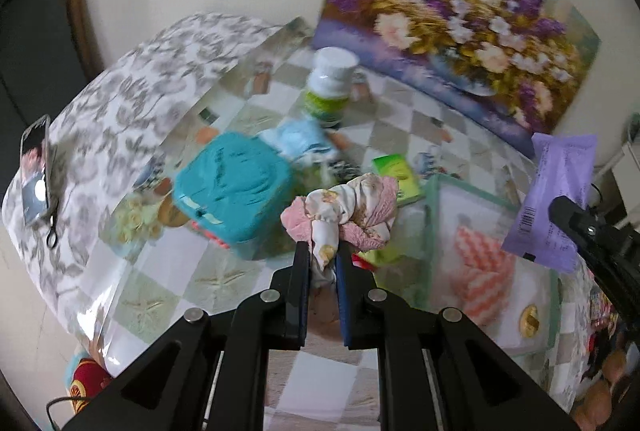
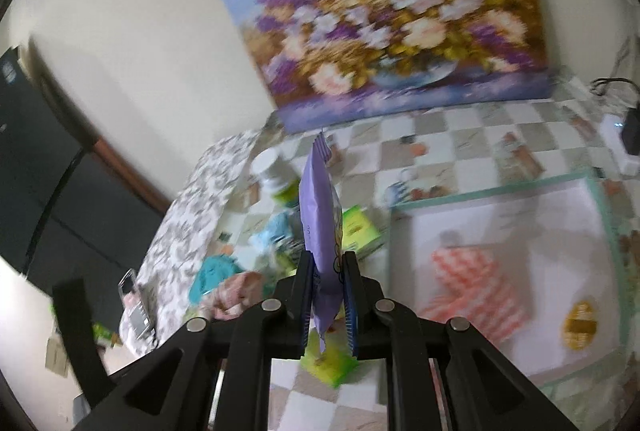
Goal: Organize soft objects
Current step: 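Carry the cloth bundle and purple packet over the tray with both tools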
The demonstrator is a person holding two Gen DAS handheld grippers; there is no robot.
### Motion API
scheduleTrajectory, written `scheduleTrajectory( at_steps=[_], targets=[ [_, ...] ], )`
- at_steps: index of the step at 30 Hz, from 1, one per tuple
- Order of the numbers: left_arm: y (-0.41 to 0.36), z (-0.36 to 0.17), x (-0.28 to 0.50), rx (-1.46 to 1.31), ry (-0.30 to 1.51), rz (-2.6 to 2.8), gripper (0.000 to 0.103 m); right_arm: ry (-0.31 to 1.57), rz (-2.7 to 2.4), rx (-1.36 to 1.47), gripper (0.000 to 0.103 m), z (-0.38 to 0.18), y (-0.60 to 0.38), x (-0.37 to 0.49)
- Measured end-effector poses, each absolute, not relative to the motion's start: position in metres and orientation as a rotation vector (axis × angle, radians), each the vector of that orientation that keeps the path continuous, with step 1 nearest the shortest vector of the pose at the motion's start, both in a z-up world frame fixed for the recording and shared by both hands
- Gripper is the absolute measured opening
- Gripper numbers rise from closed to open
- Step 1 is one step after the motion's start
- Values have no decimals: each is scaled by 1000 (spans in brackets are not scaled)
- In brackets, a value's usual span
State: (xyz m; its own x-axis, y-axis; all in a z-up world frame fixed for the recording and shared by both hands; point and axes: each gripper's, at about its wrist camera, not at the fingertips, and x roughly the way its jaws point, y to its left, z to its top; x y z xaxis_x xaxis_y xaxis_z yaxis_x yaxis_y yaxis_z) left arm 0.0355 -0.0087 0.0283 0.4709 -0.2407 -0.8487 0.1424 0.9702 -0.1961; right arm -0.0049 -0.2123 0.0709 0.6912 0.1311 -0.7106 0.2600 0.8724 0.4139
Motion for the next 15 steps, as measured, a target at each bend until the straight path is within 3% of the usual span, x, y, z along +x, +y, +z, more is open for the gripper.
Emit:
scheduleTrajectory(
  at_steps=[15],
  targets=[
    [-111, 62, 35, 37, 1011, -428, 12, 800, -385, 667, 15, 53, -321, -45]
  ],
)
